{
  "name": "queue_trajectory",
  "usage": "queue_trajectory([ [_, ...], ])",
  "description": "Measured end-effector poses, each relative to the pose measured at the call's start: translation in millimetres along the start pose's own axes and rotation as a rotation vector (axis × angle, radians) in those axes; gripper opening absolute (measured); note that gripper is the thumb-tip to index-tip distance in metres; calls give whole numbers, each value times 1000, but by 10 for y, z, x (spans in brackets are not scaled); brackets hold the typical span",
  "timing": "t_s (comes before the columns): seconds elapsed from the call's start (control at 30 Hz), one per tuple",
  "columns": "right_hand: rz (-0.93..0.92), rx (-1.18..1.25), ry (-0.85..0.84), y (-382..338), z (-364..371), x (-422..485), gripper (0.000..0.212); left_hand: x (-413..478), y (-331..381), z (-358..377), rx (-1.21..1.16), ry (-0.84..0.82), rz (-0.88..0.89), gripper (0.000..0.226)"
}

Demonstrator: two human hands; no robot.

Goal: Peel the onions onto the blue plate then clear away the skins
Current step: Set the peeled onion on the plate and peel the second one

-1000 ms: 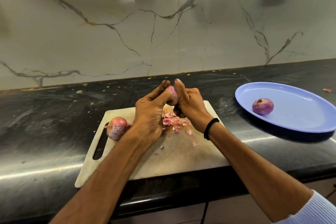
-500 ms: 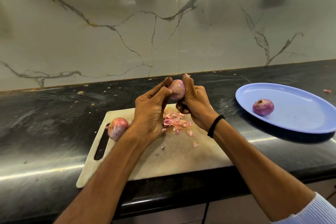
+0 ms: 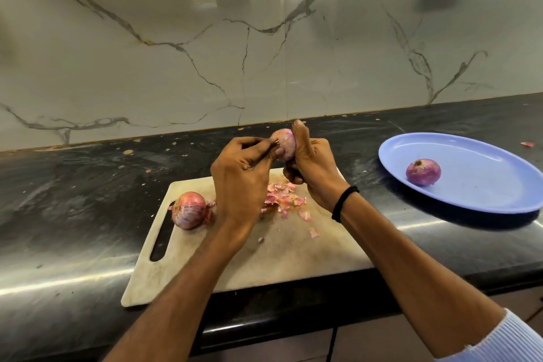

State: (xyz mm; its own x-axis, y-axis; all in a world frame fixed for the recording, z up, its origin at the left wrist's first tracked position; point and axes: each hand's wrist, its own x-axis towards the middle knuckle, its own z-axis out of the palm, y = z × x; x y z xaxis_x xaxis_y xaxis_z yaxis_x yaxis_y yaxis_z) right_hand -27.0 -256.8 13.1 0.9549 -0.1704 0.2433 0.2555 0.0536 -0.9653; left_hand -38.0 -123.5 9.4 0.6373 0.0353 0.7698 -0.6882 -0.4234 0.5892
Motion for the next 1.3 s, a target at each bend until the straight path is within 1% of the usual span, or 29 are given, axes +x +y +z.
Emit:
queue_trajectory([
  [0.13,-39,-91,11,-2,19,-20,75,-22,-32,20,83,42,40,23],
  [0.3,23,-43,18,12,70,-24,74,-32,-12,83,172,20,25,20],
  [0.37,68,-2,6,4,77,-27,73,-25,22,99,81,15,-70,18],
  [0.43,122,50,-4,-9,89,-24,69,15,33,85,-30,26,-219,20],
  [0.5,176,100,3,-24,89,-17,67,60,0,58,-88,44,-341,19],
  [0.57,222,135,10,-40,85,-2,72,85,-15,0,-119,82,-400,23],
  [0.67,266,189,-5,-58,69,6,74,88,-26,-60,-102,121,-357,33],
  [0.77,277,223,-45,-73,63,-2,71,90,1,-60,-37,51,-288,38],
  [0.83,277,226,-65,-84,59,-9,70,104,-11,-52,3,20,-271,28],
  [0.93,299,225,-91,-115,43,-23,68,108,-94,-49,25,40,-326,6],
  [0.97,311,233,-99,-128,39,-29,66,119,-109,-60,39,26,-339,11],
  [1.03,344,255,-114,-150,31,-40,58,146,-130,-68,2,-70,-322,21],
  [1.1,383,285,-142,-159,18,-43,53,168,-97,-65,-89,-236,-255,29],
  [1.17,408,314,-182,-165,5,-41,57,179,-66,-76,-142,-381,-172,45],
  [1.23,413,332,-208,-168,0,-42,62,186,-38,-96,-168,-432,-123,51],
  [1.3,364,299,-205,-165,1,-38,67,203,-50,-123,-195,-419,-107,53],
])
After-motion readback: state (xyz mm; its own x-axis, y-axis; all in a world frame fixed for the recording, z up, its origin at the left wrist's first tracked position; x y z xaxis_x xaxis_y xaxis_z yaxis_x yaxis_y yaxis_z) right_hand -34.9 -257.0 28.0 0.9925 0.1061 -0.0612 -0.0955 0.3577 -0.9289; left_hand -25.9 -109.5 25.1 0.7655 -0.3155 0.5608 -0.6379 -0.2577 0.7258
